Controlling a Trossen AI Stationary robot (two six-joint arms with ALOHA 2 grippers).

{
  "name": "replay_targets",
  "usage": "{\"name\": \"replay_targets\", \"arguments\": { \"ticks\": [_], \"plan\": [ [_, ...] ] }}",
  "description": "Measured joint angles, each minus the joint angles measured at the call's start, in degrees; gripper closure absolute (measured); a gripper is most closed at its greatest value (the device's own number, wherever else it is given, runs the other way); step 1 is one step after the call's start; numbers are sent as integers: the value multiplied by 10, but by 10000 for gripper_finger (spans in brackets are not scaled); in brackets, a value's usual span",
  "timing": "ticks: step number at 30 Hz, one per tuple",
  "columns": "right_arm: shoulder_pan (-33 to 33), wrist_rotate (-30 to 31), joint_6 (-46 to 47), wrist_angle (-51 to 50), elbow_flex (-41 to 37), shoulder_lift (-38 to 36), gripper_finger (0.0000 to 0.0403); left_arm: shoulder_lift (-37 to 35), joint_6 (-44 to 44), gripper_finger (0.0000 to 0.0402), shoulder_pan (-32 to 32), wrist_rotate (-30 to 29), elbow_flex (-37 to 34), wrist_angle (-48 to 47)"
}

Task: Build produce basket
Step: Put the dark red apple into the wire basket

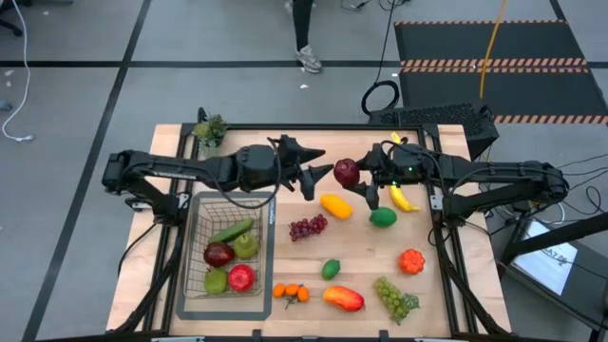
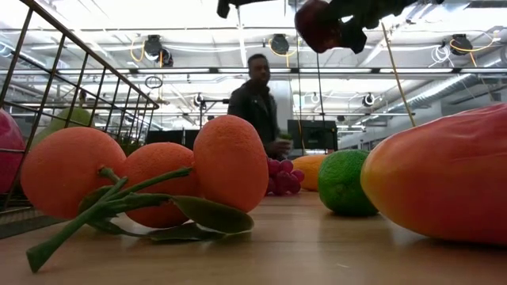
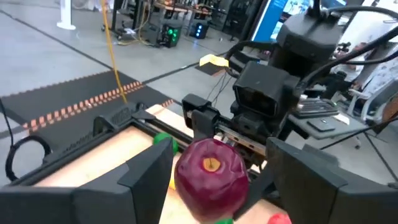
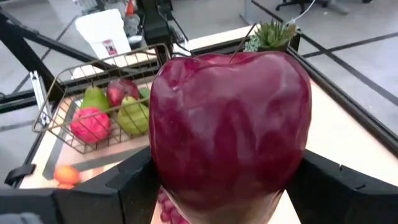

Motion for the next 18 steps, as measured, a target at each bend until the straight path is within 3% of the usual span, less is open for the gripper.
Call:
{"name": "replay_targets", "arguments": {
  "ticks": [10, 18],
  "plan": [
    [0, -3, -11, 0, 0, 10, 119, 47, -34, 176, 28, 66, 0, 92],
    [0, -3, -13, -1, 0, 13, 119, 59, -46, 181, 31, 70, 0, 102]
  ]
}}
